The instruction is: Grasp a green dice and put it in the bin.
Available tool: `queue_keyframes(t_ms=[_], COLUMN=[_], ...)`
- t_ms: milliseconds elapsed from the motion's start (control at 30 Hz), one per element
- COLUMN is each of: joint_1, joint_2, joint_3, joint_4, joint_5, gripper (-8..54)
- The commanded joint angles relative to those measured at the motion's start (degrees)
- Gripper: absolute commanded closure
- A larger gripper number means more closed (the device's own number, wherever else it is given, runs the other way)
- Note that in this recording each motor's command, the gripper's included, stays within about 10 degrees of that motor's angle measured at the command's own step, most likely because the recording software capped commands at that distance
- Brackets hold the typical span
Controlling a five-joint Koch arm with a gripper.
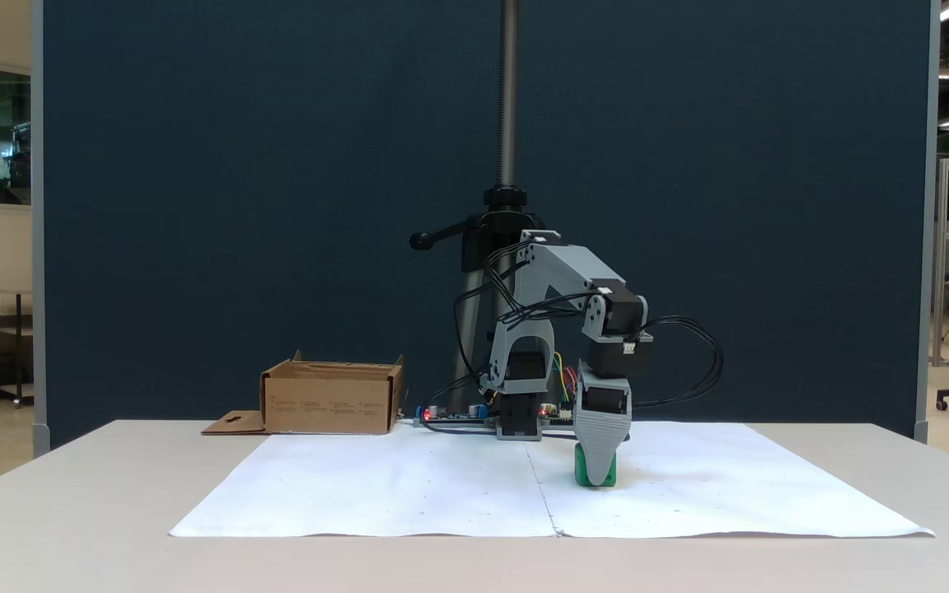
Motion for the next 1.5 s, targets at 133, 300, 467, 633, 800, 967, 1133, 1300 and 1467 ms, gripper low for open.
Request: queue_keyframes(t_ms=[133, 300, 467, 633, 800, 967, 1133, 1300, 1467], joint_1=[0.0, 0.2, 0.2, 0.2, 0.3, 0.3, 1.0, 2.0, 6.9], joint_2=[1.2, 1.1, 0.9, 0.7, 0.6, 0.6, 0.6, 1.0, 1.7], joint_3=[-1.4, -1.4, -1.4, -1.4, -1.4, -1.4, -1.4, -1.5, -5.3], joint_4=[-1.7, -2.0, -2.2, -2.1, -2.0, -1.9, -2.0, -2.9, -3.7], joint_5=[-3.0, -3.0, -3.0, -3.0, -3.0, -3.0, -2.9, -2.9, -2.8], gripper=[2.4, 2.5, 4.1, 4.3, 11.5, 14.9, 26.8, 33.5, 33.5])
